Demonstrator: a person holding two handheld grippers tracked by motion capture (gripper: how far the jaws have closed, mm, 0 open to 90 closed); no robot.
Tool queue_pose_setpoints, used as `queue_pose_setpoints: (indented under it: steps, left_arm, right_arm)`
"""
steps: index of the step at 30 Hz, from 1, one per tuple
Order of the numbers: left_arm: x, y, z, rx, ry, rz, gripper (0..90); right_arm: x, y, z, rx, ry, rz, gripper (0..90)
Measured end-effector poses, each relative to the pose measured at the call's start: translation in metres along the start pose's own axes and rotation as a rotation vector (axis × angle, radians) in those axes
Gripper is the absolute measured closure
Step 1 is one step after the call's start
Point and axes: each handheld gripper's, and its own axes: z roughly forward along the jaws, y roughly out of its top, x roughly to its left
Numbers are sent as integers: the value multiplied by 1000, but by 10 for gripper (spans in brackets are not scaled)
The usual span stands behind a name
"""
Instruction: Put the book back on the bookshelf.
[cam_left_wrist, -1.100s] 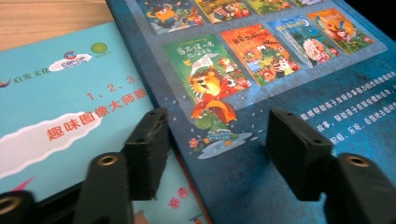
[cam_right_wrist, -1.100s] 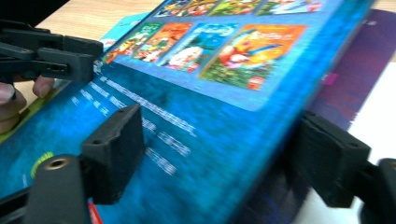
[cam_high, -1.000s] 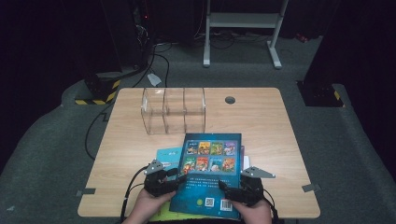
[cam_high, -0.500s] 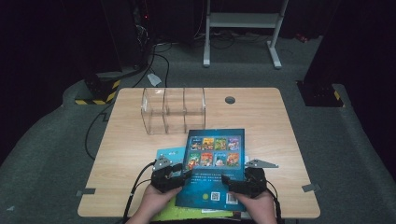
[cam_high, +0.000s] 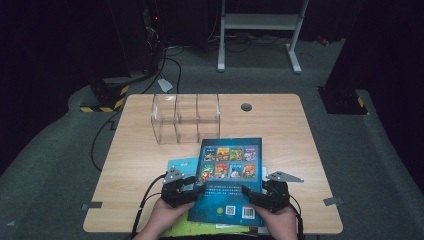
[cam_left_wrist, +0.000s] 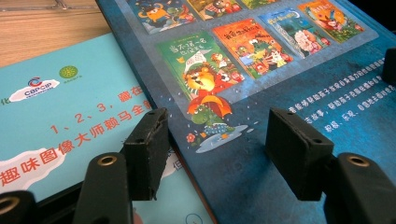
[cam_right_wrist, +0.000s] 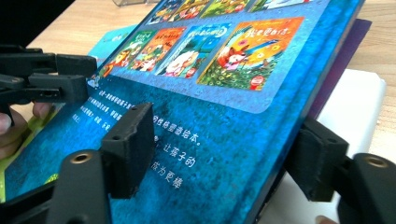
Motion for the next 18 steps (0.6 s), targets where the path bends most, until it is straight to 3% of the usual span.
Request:
queue_pose_setpoints:
  steps: [5,15,18]
  left_arm:
    - [0,-1,0,-3,5,4,397]
    - [0,-1,0,-8,-4,9,379]
    - [0,-1,0,-7,-6,6,373]
  right_arm:
    - [0,0,-2,-9,0,15,363]
    - [0,-2,-10,-27,11,-12,444]
    - [0,-4,-12,-47,9,-41,448]
